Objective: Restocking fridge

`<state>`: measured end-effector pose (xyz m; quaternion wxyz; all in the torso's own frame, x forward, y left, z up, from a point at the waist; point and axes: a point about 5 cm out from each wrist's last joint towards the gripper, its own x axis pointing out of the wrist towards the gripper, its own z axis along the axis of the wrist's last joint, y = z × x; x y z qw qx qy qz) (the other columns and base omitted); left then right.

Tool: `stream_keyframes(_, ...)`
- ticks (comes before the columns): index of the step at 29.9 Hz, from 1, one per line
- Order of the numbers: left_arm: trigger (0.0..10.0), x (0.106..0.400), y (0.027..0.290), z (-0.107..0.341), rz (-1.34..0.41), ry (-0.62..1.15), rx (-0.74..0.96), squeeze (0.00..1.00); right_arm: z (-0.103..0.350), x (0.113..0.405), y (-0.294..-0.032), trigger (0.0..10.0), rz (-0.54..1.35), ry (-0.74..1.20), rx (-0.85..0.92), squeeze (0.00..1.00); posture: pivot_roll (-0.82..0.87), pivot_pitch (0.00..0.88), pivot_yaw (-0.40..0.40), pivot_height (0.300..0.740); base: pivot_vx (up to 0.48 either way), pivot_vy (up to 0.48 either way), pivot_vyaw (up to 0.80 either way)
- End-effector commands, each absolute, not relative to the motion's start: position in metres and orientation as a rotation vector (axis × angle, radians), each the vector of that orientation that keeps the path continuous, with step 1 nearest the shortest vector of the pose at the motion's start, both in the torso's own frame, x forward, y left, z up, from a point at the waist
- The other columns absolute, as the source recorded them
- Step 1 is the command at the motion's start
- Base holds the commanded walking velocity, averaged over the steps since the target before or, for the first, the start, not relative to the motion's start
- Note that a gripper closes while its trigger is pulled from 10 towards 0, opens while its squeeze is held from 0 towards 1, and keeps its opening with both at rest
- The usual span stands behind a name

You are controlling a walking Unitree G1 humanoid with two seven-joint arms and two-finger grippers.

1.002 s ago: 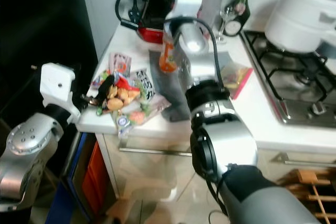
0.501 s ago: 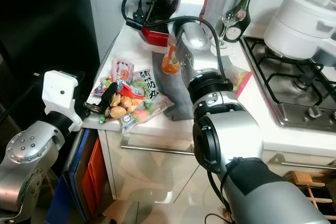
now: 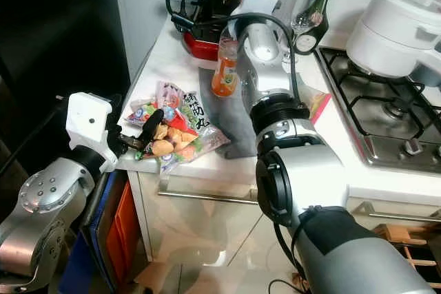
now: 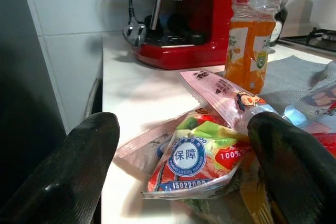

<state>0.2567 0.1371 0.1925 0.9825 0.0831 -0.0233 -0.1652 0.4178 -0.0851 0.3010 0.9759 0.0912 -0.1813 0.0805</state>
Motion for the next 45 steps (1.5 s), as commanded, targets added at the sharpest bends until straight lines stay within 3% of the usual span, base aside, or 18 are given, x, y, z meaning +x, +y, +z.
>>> stream_keyframes(1,10.0,0.260,0.132,0.186,-0.349,-0.013,0.165,0.00,0.307,0.419,-0.093,10.0,0.131,-0.377,0.187,0.00,0.13,0.000,-0.139,0.740,0.000,0.000,0.00)
stream_keyframes(14,10.0,0.260,0.127,0.197,-0.367,-0.079,0.131,0.00,0.280,0.426,-0.100,10.0,0.088,-0.157,0.289,0.00,0.12,0.000,-0.136,0.740,0.000,0.000,0.00)
stream_keyframes(18,10.0,0.261,0.127,0.211,-0.344,-0.168,0.090,0.00,0.274,0.426,-0.093,10.0,0.129,-0.098,0.283,0.00,0.12,0.000,-0.135,0.740,0.000,0.000,0.00)
stream_keyframes(27,10.0,0.264,0.126,0.211,-0.346,-0.169,0.085,0.00,0.253,0.426,-0.088,9.8,0.163,0.061,0.362,0.00,0.12,0.000,-0.137,0.740,0.000,0.000,0.00)
stream_keyframes(28,10.0,0.266,0.126,0.211,-0.346,-0.168,0.087,0.00,0.253,0.426,-0.089,0.0,0.162,0.058,0.370,0.00,0.12,0.000,-0.136,0.740,0.000,0.000,0.00)
stream_keyframes(45,10.0,0.279,0.117,0.209,-0.420,-0.149,0.168,0.00,0.252,0.426,-0.092,0.0,0.172,0.050,0.416,0.00,0.11,0.000,-0.110,0.740,0.000,0.000,0.00)
